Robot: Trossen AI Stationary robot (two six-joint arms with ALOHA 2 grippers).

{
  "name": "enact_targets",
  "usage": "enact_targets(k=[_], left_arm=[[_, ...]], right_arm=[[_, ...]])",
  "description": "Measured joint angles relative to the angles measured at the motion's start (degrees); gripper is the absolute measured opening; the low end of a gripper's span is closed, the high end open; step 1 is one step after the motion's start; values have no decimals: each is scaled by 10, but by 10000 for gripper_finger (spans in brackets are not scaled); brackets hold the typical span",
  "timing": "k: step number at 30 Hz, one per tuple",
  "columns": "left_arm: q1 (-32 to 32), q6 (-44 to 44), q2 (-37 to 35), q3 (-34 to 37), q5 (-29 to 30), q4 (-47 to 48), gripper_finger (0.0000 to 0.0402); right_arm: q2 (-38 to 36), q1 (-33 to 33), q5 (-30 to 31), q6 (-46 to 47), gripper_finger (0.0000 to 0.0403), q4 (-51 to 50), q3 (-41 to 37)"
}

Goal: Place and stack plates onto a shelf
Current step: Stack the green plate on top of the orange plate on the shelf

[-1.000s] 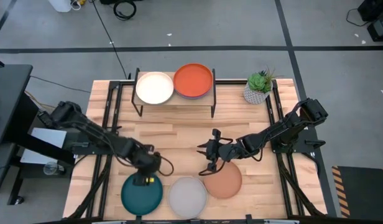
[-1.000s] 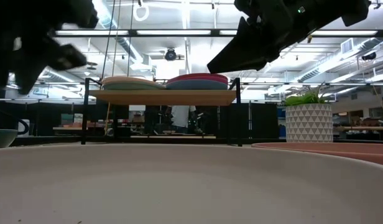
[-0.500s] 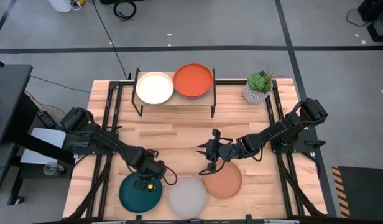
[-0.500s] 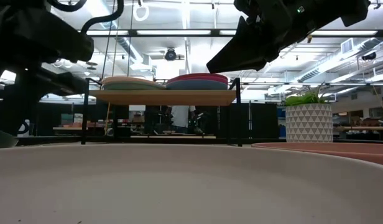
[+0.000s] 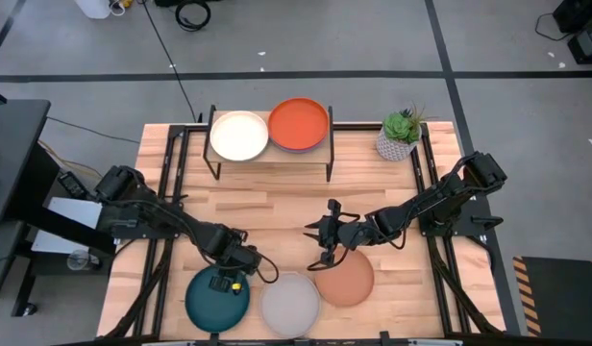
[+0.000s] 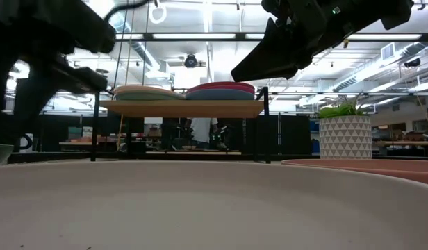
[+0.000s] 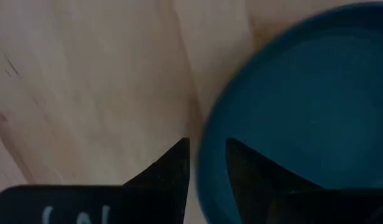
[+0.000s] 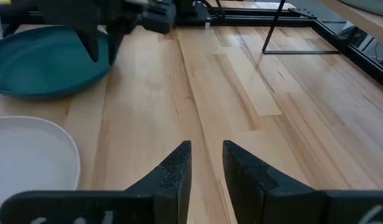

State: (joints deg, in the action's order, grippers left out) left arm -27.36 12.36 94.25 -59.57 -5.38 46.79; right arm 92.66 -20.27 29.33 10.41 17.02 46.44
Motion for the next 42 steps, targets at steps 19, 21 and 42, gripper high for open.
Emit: enact_targets(k=[19, 21, 42], left_arm=[[28, -81, 58, -1, -73, 10, 14], [28, -100, 51, -13, -73, 44, 13], [465, -173, -43, -456, 17, 239, 15]], right_arm=[[0, 0, -5, 6, 97, -4, 0], [0, 0, -5, 6, 97, -3, 0], [0, -45, 4, 62, 97, -32, 0]])
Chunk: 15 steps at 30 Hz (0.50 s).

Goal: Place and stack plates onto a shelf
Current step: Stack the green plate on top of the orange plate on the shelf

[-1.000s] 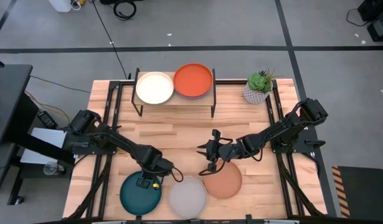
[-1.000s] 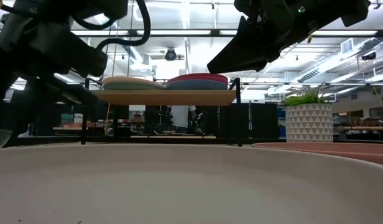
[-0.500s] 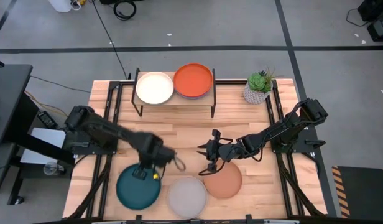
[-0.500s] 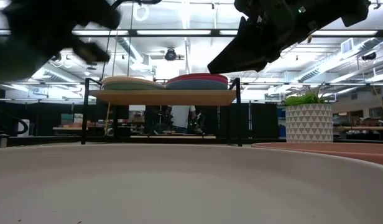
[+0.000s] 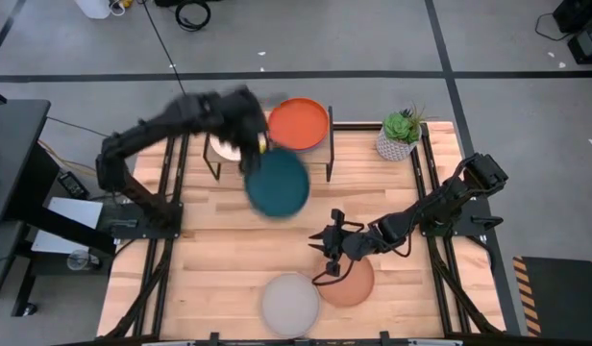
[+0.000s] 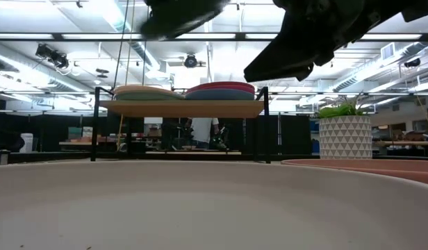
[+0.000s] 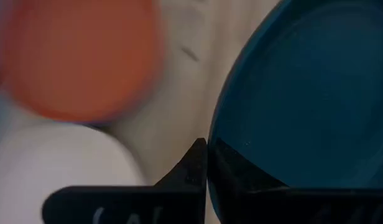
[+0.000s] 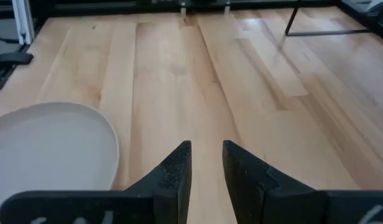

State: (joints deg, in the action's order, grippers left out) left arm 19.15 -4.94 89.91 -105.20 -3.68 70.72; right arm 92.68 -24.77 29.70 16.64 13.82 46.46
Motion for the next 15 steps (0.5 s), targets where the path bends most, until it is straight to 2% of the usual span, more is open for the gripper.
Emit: enact_targets(k=[6, 10, 15], left_arm=[[143, 60, 9, -49, -11, -96, 14], [192, 80, 35, -49, -27, -141, 14], [220, 72, 105, -51, -54, -183, 14]], right_arm=[[0, -1, 5, 3, 97, 36, 0], [0, 2, 7, -1, 97, 54, 0], [0, 5, 8, -1, 97, 72, 0]])
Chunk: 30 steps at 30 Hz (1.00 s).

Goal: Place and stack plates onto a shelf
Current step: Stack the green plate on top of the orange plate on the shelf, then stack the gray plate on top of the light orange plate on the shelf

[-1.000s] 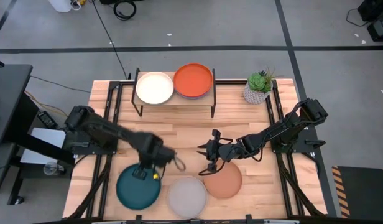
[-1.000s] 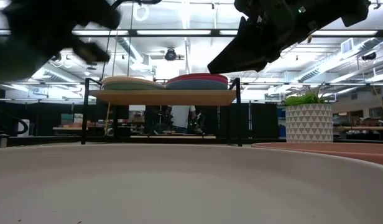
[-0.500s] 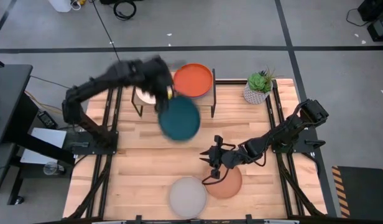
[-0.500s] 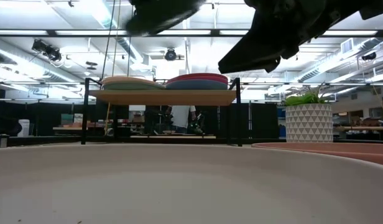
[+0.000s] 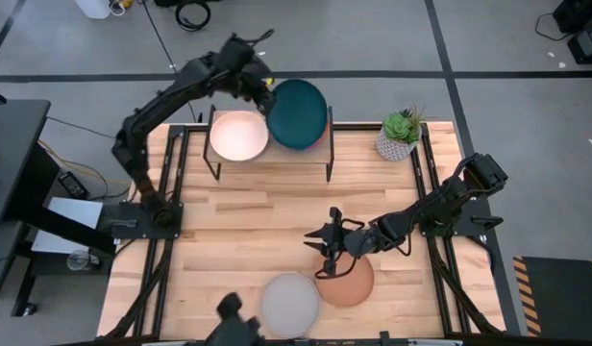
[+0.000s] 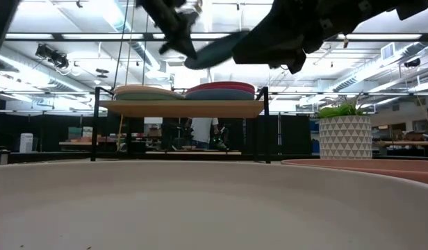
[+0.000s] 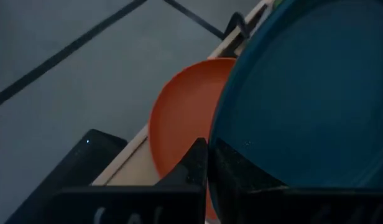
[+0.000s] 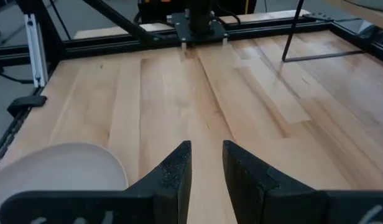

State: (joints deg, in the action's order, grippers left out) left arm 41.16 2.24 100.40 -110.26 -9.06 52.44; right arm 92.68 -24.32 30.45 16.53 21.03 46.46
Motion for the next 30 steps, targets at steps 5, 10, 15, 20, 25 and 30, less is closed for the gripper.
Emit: enact_targets(k=[5, 10, 15, 20, 25, 30], left_arm=[[24, -12, 84, -60, -20, 21, 14], [42, -28, 142, -125, -22, 93, 15], [50, -32, 152, -132, -22, 106, 15], [42, -45, 152, -132, -22, 106, 34], [27, -63, 152, -132, -11, 99, 105], [20, -102, 152, -139, 8, 88, 167]], right_arm=[[0, 0, 0, 4, 97, 3, 0], [0, 0, 0, 4, 97, 3, 0], [0, 0, 0, 3, 97, -1, 0], [0, 0, 0, 1, 97, -1, 0], [0, 0, 0, 0, 97, -1, 0], [0, 0, 0, 0, 97, -1, 0]])
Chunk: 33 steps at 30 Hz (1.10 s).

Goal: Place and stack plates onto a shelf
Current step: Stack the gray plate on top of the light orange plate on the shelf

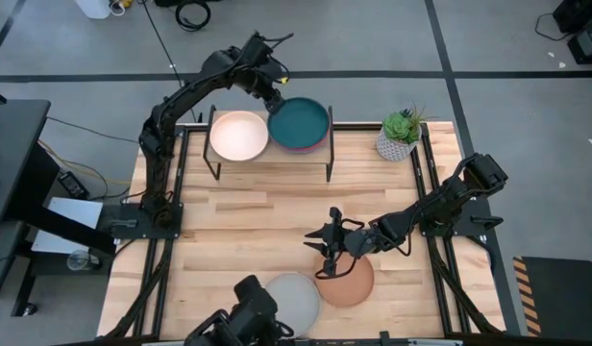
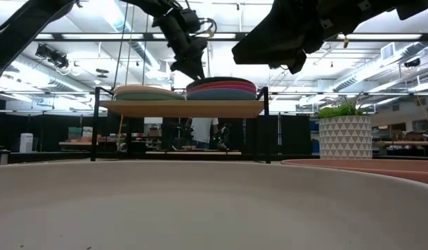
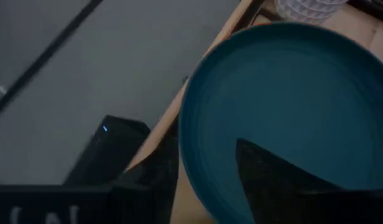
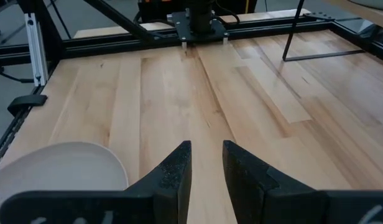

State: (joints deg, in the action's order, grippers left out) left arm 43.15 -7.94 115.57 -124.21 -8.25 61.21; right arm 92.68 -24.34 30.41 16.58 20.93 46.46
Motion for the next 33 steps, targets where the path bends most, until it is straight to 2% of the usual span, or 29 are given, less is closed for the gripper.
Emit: enact_targets(k=[4, 8, 11, 13, 18, 20, 28, 33], left_arm=[[-15, -69, -3, -16, -17, 11, 178], [-45, -136, -1, -16, 2, 62, 171], [-63, -171, 7, -1, -5, 92, 164], [-73, -199, 9, 1, -28, 120, 160], [-109, -210, -21, 0, -128, 135, 149], [-132, -204, -37, 0, -142, 136, 145], [-277, -180, -49, 0, -115, 174, 143], [-360, -166, -60, 84, -75, 101, 143]], right_arm=[[0, 0, 0, -1, 97, 0, 0], [0, 0, 0, -6, 97, 1, 0], [0, 0, 0, -7, 97, 1, 0], [0, 0, 0, -7, 97, 0, 0], [-8, -9, 15, -12, 97, -21, 0], [-22, -15, 31, -9, 97, -42, 0], [-72, -51, 46, 97, 93, -195, 0], [-96, -86, 63, 177, 93, -315, 0]])
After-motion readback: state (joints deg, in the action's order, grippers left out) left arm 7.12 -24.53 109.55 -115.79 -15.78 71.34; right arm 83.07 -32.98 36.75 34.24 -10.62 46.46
